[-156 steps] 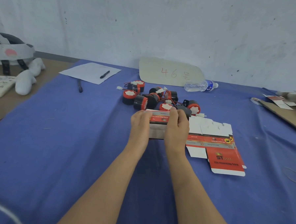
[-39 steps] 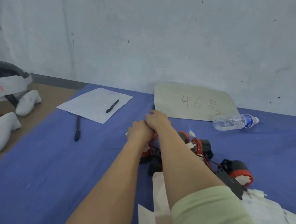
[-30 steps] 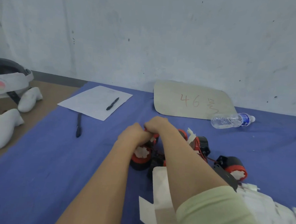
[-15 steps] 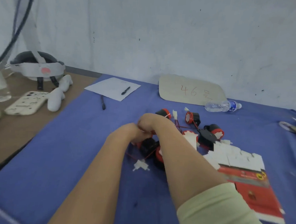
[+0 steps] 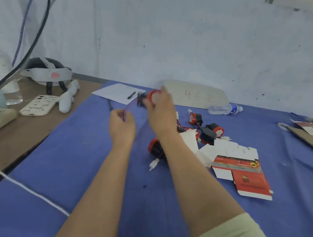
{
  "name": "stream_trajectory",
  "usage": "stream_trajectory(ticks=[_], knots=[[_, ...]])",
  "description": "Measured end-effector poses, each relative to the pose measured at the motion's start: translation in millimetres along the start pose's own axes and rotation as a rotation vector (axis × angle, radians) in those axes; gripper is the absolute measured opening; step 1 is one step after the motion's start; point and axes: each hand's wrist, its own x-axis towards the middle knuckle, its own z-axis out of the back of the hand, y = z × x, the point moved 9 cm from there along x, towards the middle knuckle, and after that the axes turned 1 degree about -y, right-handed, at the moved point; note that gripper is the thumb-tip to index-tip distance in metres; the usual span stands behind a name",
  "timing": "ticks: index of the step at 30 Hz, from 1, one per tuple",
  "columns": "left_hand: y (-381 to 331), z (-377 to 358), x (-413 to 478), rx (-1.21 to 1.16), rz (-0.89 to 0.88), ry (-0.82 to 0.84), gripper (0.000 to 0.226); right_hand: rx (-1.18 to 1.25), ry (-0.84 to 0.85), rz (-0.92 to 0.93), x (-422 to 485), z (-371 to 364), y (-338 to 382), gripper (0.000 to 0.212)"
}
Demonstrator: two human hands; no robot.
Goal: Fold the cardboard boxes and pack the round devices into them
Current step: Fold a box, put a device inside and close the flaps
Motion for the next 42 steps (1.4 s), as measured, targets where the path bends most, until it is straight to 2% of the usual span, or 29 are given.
stream_trajectory(ticks=[2, 3, 5, 6, 8, 11, 13, 15, 17, 20, 23, 25, 27, 29, 30, 34, 38, 42], knots=[[-18.7, -11.6, -5.8, -0.053, -0.039, 0.052, 0.02, 0.158, -0.233, 0.013, 13.8, 64.5, 6.8, 0.061], [-23.9, -23.8, -11.1, 0.047, -0.067, 0.138, 0.031, 0.177, -0.329, 0.003, 18.5, 96.4, 3.6, 0.059], [-19.2, -55.5, -28.7, 0.422, -0.111, 0.377, 0.049, 0.137, -0.474, -0.017, 19.7, 152.5, -8.6, 0.054], [-10.5, -68.8, -41.4, 0.614, -0.106, 0.505, 0.048, 0.112, -0.529, -0.003, 15.1, 174.5, -13.7, 0.051], [12.6, -85.0, -66.8, 0.846, -0.026, 0.733, 0.046, 0.104, -0.575, 0.02, 1.5, 198.8, -24.8, 0.049], [27.9, -94.0, -85.6, 0.855, 0.062, 0.851, 0.041, 0.094, -0.572, -0.01, -17.1, 202.7, -51.3, 0.045], [28.5, -99.4, -89.7, 0.779, 0.091, 0.852, 0.038, 0.043, -0.54, -0.062, -25.8, 194.7, -70.6, 0.039], [24.4, -106.8, -88.0, 0.827, -0.006, 0.829, 0.034, -0.008, -0.448, -0.107, -30.6, 176.3, -87.8, 0.038], [17.6, -111.4, -80.1, 0.917, -0.157, 0.729, 0.03, 0.0, -0.337, -0.149, -34.0, 153.1, -103.5, 0.045], [11.8, -113.8, -68.0, 0.913, -0.26, 0.565, 0.024, 0.049, -0.239, -0.204, -38.0, 127.4, -116.6, 0.055], [8.8, -113.3, -57.9, 0.835, -0.328, 0.424, 0.022, -0.012, -0.203, -0.136, -39.4, 113.5, -111.0, 0.058], [10.8, -106.8, -53.0, 0.706, -0.339, 0.332, 0.013, -0.013, -0.141, -0.082, -39.2, 103.0, -104.7, 0.059], [19.8, -101.6, -50.8, 0.544, -0.305, 0.292, 0.003, -0.033, 0.036, -0.029, -42.5, 80.2, -100.9, 0.059], [33.5, -98.4, -46.4, 0.367, -0.18, 0.289, 0.007, -0.078, 0.255, 0.016, -52.3, 47.4, -100.8, 0.059], [41.4, -98.2, -44.0, 0.294, -0.096, 0.299, 0.008, -0.085, 0.31, 0.021, -57.5, 34.8, -103.4, 0.06], [63.3, -98.8, -44.0, 0.104, 0.155, 0.351, 0.009, -0.017, 0.218, -0.06, -61.0, 28.9, -112.3, 0.061], [67.3, -96.2, -47.4, 0.091, 0.154, 0.276, 0.015, -0.054, 0.179, -0.081, -62.9, 32.6, -114.8, 0.06], [68.2, -95.8, -55.9, 0.06, 0.166, 0.213, 0.009, -0.111, 0.112, -0.103, -63.5, 36.8, -115.5, 0.059]])
